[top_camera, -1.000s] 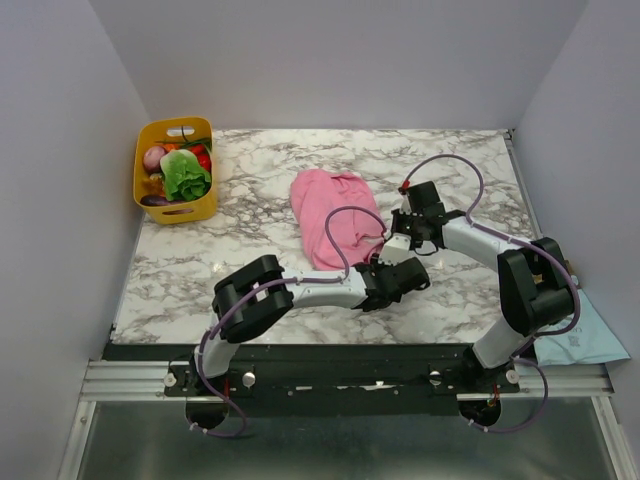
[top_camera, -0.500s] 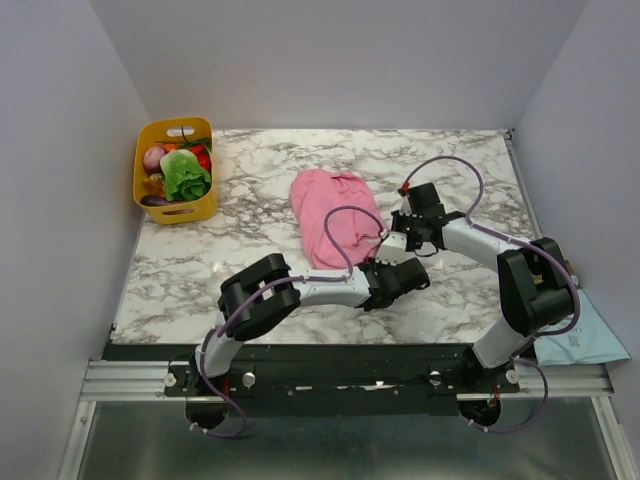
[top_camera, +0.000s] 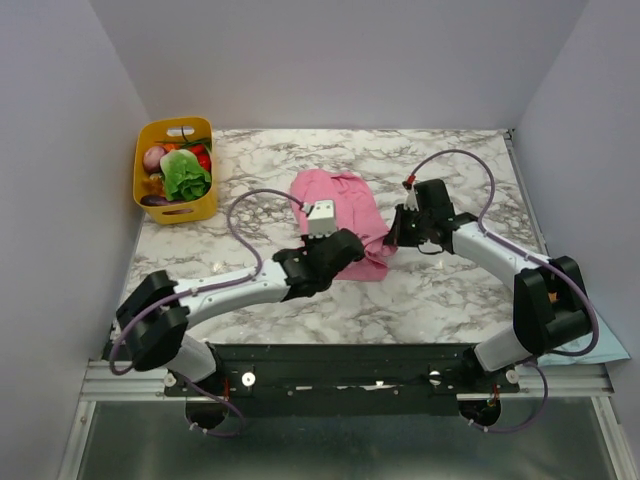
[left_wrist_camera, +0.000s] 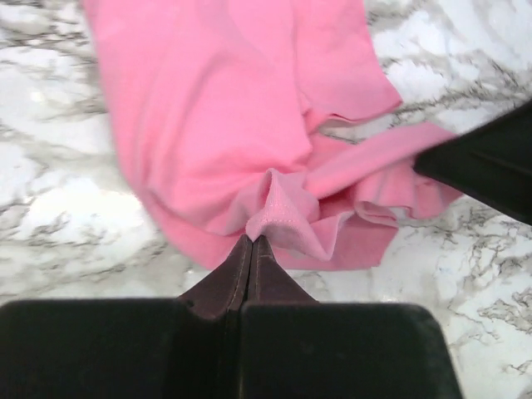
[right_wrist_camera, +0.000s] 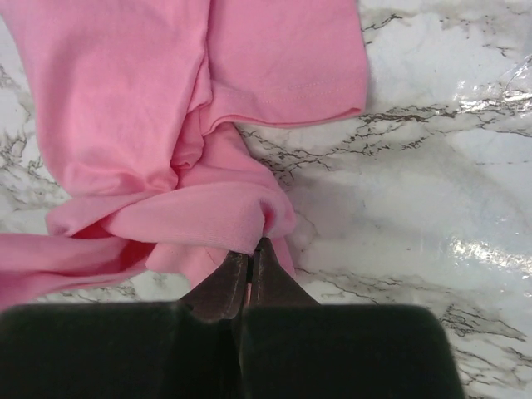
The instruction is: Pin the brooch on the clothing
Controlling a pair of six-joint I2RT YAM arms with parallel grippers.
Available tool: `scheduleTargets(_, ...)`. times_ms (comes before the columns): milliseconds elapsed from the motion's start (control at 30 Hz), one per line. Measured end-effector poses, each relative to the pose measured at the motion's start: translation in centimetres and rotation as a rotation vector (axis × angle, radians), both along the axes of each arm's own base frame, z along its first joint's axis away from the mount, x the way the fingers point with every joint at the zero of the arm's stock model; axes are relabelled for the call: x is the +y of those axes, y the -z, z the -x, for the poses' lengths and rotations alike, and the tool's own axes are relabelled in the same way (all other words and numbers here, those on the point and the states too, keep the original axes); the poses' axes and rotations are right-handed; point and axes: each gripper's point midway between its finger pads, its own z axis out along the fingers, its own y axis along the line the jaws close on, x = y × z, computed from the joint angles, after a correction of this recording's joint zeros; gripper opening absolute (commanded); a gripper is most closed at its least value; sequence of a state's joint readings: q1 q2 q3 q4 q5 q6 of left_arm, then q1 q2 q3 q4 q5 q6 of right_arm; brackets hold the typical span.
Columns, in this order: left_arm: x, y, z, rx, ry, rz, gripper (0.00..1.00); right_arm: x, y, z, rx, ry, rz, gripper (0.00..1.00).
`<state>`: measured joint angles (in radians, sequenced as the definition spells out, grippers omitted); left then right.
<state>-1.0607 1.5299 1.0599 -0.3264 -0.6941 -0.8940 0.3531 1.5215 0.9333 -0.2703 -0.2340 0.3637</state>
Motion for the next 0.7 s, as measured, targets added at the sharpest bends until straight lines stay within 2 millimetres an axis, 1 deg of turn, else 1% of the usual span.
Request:
scheduleTargets(67, 2.7, -0.2, 0.3, -0.006, -0.041, 0.028, 0.00, 0.0, -0.2, 0.4, -0.001, -0.007, -0.008, 0.01)
scheduleTargets(133, 6.1, 0.2, 0.7, -0.003, -0.096, 0.046, 0.00, 0.0, -0.1, 0.9, 0.002, -0.015, -0.010, 0.01)
scheduleTargets(233, 9.7, 0.9, 1.1, 0.001, -0.159, 0.061, 0.00, -0.2, 0.4, 1.5, 0.017, -0.018, -0.007, 0.01)
scheduleTargets(300, 12.2, 1.0, 1.3, -0.004, -0.212, 0.079, 0.00, -0.3, 0.8, 1.9, 0.031, -0.020, -0.005, 0.01)
scheduleTargets(333, 13.0, 0.9, 1.5, -0.006, -0.227, 0.085, 0.00, -0.3, 0.9, 2.1, 0.035, -0.021, -0.005, 0.01)
scheduleTargets(433, 15.0, -0.4, 1.6, -0.031, -0.270, 0.122, 0.00, -0.4, 0.6, 2.3, 0.029, -0.022, -0.008, 0.01)
scheduleTargets(533, 16.2, -2.2, 1.6, -0.069, -0.290, 0.159, 0.00, -0.3, -0.9, 2.3, -0.012, -0.024, -0.024, 0.01)
scheduleTargets(600, 16.9, -3.5, 1.6, -0.094, -0.295, 0.172, 0.00, -0.3, -2.7, 2.3, -0.062, -0.025, -0.043, 0.01)
scheduleTargets(667, 17.3, -4.8, 1.5, -0.119, -0.295, 0.176, 0.00, -0.3, -5.0, 2.2, -0.121, -0.025, -0.064, 0.01)
scheduleTargets(700, 17.4, -5.9, 1.4, -0.139, -0.291, 0.180, 0.00, -0.2, -7.6, 2.0, -0.184, -0.025, -0.086, 0.01)
